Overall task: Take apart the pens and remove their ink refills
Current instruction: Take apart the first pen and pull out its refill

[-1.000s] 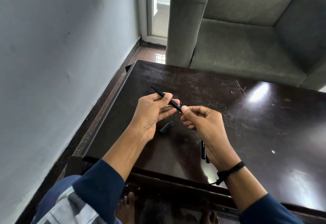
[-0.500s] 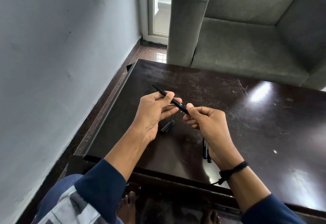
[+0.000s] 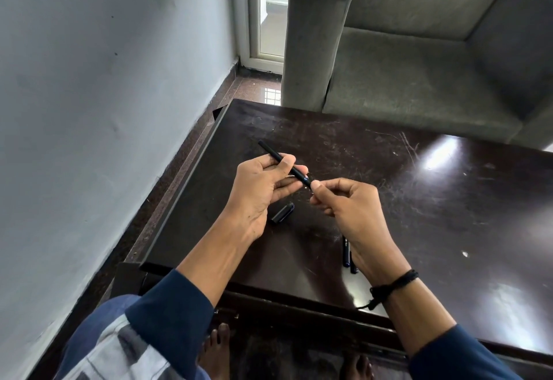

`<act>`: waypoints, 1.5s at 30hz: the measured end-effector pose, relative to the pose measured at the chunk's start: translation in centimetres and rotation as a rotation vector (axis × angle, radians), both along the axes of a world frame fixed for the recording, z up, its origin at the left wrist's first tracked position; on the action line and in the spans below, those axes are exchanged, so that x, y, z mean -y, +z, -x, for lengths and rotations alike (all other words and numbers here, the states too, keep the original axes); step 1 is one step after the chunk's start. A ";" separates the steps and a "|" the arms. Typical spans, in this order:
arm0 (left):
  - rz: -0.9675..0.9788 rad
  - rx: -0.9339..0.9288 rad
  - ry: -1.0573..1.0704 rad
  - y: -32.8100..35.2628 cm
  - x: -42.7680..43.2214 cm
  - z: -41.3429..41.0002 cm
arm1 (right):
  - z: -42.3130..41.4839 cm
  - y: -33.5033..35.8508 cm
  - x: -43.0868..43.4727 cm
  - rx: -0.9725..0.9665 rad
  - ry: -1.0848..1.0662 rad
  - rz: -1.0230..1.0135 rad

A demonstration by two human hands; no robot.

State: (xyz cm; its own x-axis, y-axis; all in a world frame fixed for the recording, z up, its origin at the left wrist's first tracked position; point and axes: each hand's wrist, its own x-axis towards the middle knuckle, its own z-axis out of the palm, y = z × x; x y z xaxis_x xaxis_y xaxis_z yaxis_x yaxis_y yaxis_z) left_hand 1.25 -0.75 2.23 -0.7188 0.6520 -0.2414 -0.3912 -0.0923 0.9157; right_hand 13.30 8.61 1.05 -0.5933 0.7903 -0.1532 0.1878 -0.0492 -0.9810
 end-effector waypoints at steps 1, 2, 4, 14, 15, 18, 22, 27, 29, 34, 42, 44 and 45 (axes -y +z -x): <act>0.003 -0.003 -0.005 0.0 0.0 0.0 | 0.0 -0.1 0.0 0.004 -0.005 -0.009; 0.005 -0.003 -0.007 -0.1 -0.1 0.0 | 0.0 -0.1 0.0 0.003 -0.008 -0.013; 0.004 0.001 -0.003 -0.1 -0.1 0.0 | -0.1 -0.1 -0.1 -0.014 -0.006 -0.015; -0.002 0.001 -0.001 0.1 0.0 0.0 | 0.0 0.2 0.0 -0.007 -0.007 -0.033; -0.004 0.005 -0.003 0.1 0.0 0.0 | 0.0 0.2 0.0 -0.010 -0.010 -0.036; -0.007 0.012 0.002 0.1 0.0 0.0 | -0.1 0.3 0.1 -0.033 0.004 -0.033; -0.010 0.009 0.005 0.2 0.1 0.1 | 0.0 0.5 0.3 -0.042 0.010 -0.005; -0.001 -0.001 -0.006 0.1 0.0 -0.1 | 0.1 0.2 0.3 -0.015 0.000 -0.030; -0.003 0.001 -0.014 0.1 0.0 -0.1 | 0.0 0.1 0.3 -0.012 0.007 -0.047; -0.050 0.027 -0.055 0.3 0.1 0.2 | -0.1 0.5 0.4 -0.054 0.021 -0.004; -0.085 0.043 -0.131 0.1 0.2 0.3 | -0.1 0.7 0.3 -0.065 -0.010 0.015; -0.100 0.054 -0.134 0.1 0.2 0.4 | -0.1 0.8 0.3 -0.078 -0.002 0.017; -0.109 0.060 -0.133 0.2 0.2 0.4 | -0.2 1.0 0.3 -0.081 0.003 0.023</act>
State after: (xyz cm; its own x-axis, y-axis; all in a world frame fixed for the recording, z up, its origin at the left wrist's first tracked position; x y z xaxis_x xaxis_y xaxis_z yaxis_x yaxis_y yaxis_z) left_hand 0.84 -0.96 2.42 -0.6106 0.7652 -0.2039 -0.4601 -0.1332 0.8778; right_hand 13.49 8.34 2.04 -0.6071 0.7851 -0.1222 0.1077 -0.0710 -0.9916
